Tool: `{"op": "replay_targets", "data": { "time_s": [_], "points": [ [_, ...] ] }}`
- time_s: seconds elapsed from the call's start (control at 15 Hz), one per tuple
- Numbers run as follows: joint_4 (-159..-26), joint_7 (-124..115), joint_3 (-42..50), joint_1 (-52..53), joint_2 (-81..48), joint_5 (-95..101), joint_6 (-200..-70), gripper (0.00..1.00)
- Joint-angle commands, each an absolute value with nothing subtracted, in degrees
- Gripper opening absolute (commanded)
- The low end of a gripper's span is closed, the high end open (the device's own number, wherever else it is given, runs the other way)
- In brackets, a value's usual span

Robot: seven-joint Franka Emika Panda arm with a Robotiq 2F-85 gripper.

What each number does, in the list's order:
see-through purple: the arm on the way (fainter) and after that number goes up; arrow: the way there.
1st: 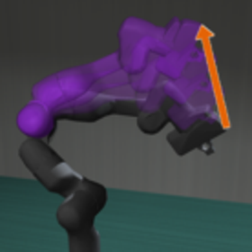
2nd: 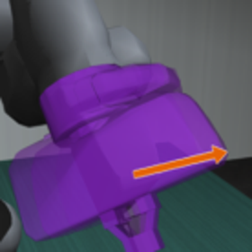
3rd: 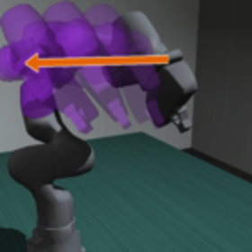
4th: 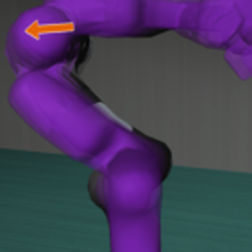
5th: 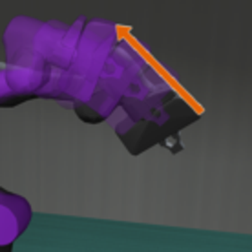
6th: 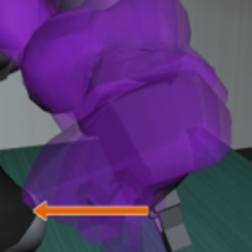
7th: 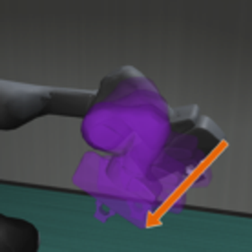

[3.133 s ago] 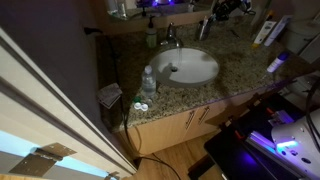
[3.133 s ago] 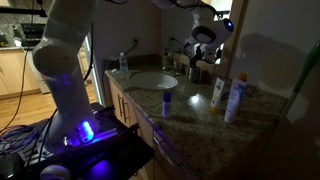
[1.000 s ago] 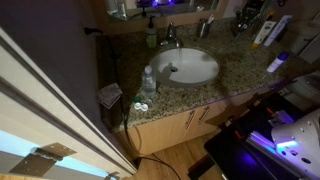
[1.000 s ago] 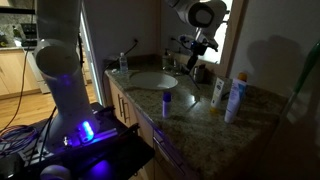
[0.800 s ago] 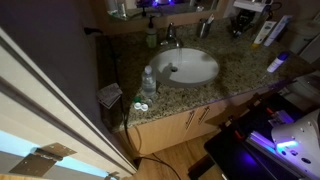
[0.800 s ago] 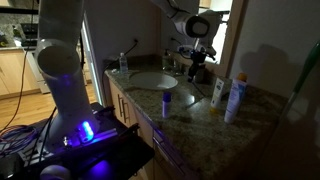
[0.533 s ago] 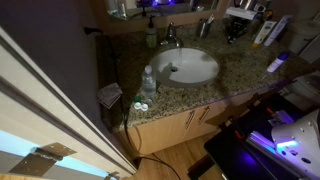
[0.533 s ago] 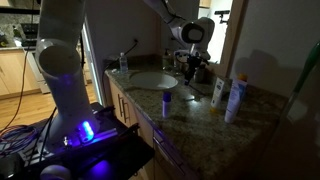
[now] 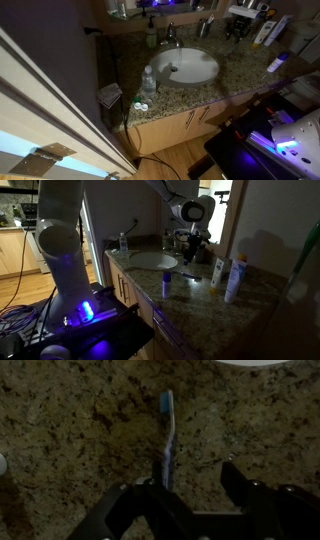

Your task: Pick up the tooth brush wet it and put it back in the holder then close the tap

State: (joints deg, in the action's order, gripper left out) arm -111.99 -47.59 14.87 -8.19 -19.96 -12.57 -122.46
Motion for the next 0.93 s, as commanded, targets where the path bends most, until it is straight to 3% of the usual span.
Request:
{"op": "replay_targets", "data": {
  "time_s": [0.0,0.13,0.6,0.87],
  "points": [
    [-113.8,-47.0,16.0,-9.8,-16.8,-11.4,-125.4,0.95],
    [-114.6,-46.9,17.1,-10.6,-16.0,-10.5,-127.0,1.0],
    [-121.6,-42.3,17.4,-12.7,-16.4,-11.3,-135.2,1.0],
    [-120.1,-43.9,17.6,-12.3,-17.4,-10.8,-133.7,1.0]
  ]
}}
